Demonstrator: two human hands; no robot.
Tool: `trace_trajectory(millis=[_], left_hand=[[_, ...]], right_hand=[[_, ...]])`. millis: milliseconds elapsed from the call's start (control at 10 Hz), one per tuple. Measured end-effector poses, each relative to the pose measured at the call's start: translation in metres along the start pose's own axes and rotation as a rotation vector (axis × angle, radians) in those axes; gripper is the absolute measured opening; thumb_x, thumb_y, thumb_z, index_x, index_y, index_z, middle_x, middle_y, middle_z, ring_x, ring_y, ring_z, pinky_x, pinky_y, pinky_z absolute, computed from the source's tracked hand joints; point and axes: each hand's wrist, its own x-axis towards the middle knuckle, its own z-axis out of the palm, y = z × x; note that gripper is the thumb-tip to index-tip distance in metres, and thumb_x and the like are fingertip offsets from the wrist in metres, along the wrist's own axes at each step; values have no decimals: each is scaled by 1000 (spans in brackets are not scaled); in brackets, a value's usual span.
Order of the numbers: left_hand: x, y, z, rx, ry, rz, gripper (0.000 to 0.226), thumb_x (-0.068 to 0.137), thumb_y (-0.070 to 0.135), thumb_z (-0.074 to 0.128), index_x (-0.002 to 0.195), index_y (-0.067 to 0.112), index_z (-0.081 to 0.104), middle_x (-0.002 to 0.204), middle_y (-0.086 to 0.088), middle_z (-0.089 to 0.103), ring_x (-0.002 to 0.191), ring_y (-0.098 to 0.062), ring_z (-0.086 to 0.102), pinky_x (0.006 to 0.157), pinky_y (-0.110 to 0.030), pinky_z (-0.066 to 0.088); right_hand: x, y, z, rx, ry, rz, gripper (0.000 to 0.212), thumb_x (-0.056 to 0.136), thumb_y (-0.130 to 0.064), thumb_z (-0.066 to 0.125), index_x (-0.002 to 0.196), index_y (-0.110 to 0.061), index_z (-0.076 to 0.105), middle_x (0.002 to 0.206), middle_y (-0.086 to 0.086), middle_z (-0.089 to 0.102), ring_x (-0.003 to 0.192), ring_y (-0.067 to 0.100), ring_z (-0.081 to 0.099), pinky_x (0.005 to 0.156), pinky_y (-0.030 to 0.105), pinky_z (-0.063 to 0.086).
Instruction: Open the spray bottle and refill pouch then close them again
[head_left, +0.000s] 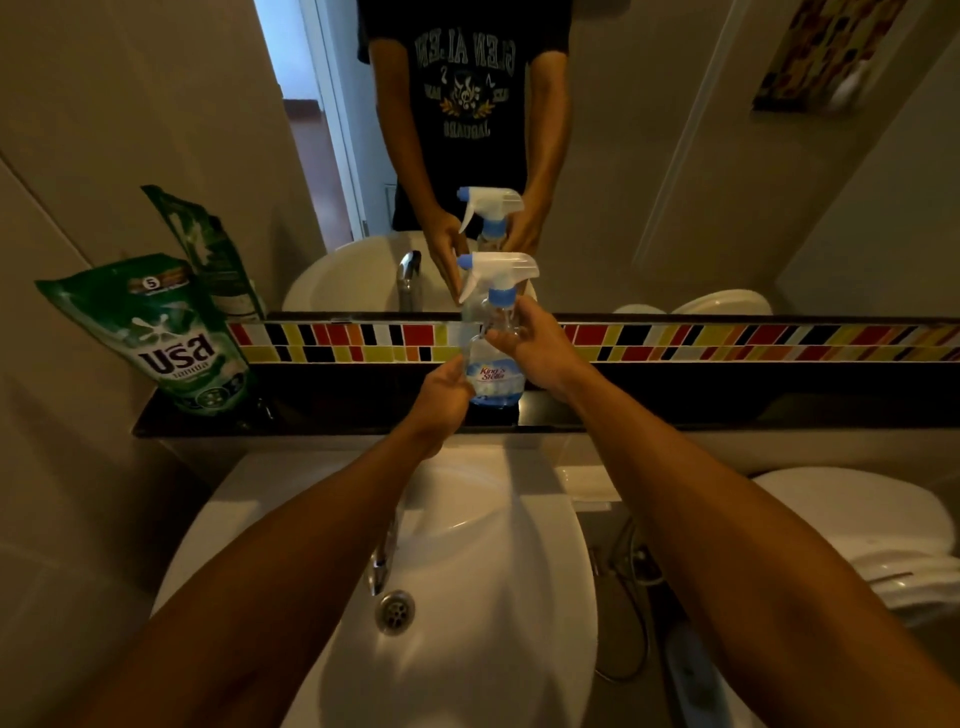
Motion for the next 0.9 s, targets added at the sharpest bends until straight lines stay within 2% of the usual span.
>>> trace_trajectory(millis=[100,200,300,400,600,700,800,900], left_hand=[[7,-3,3,24,26,7,42,102,1,42,143,10,47,131,-18,61,122,-41,55,96,-38,49],[9,-7,4,41,31,12,41,102,0,42,142,7,47,131,-21,60,124,-46,52,98,-43,45],[10,-7,4,20,39,21,42,102,2,42,143,9,46,131,-19,60,123,-41,56,92,-36,50],[11,-7,4,-1,34,32,42,102,1,43,143,7,46,132,-18,60,118,-32,60,92,-35,52],[9,-5,2,-7,38,34,46,99,-3,45,144,8,45,133,-13,59,121,-25,59,93,-31,54],[4,-5,-3,55,42,37,52,94,-7,50,144,8,45,135,-13,59,124,-27,58,98,-33,52],[-9,6,-12,142,51,42,55,92,-6,55,144,10,46,139,-12,55,134,-31,50,104,-40,48],[-25,23,-27,322,121,72,58,95,1,56,149,13,39,141,-8,53,120,-19,55,85,-24,49]], right_hand=[[2,2,1,17,26,-8,44,100,-10,64,141,-18,51,136,1,63,124,20,62,89,29,55],[-1,7,7,31,73,-4,43,102,-10,62,143,-16,50,139,5,62,128,23,61,84,23,54],[-1,11,13,56,98,25,46,103,-11,61,146,-19,47,142,6,60,131,26,60,97,39,57],[-2,12,15,54,105,55,47,103,-12,60,147,-21,45,145,7,58,132,28,59,99,44,56],[-6,11,17,44,142,29,57,101,-11,63,152,-22,41,149,6,56,135,27,57,105,50,54],[-15,7,19,75,181,-40,70,98,-10,68,157,-27,34,153,3,52,135,20,53,104,43,52],[-28,-2,20,73,278,-64,60,98,-13,69,151,-25,44,134,-8,59,118,7,60,98,35,55],[-46,-12,22,150,436,-70,48,101,-14,66,146,-21,49,131,-8,58,113,6,61,87,25,58]])
